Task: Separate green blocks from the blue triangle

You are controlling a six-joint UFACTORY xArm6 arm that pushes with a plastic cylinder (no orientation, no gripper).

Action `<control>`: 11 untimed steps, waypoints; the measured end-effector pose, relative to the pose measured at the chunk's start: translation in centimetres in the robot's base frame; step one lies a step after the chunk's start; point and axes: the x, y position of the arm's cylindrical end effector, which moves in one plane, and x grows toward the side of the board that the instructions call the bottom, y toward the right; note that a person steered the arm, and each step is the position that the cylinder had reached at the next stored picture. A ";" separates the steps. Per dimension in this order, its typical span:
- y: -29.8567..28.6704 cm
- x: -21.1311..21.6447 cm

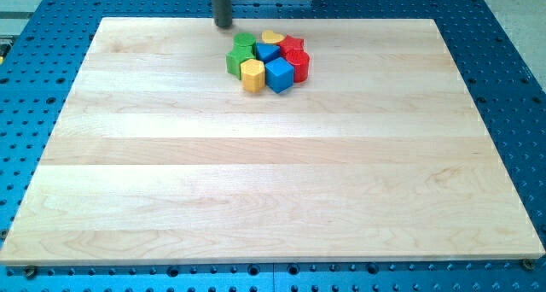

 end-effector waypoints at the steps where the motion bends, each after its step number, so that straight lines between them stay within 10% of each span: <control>1: 4.0 1.7; 4: 8.2 3.7; 6: 3.4 14.3; 11: 4.5 6.2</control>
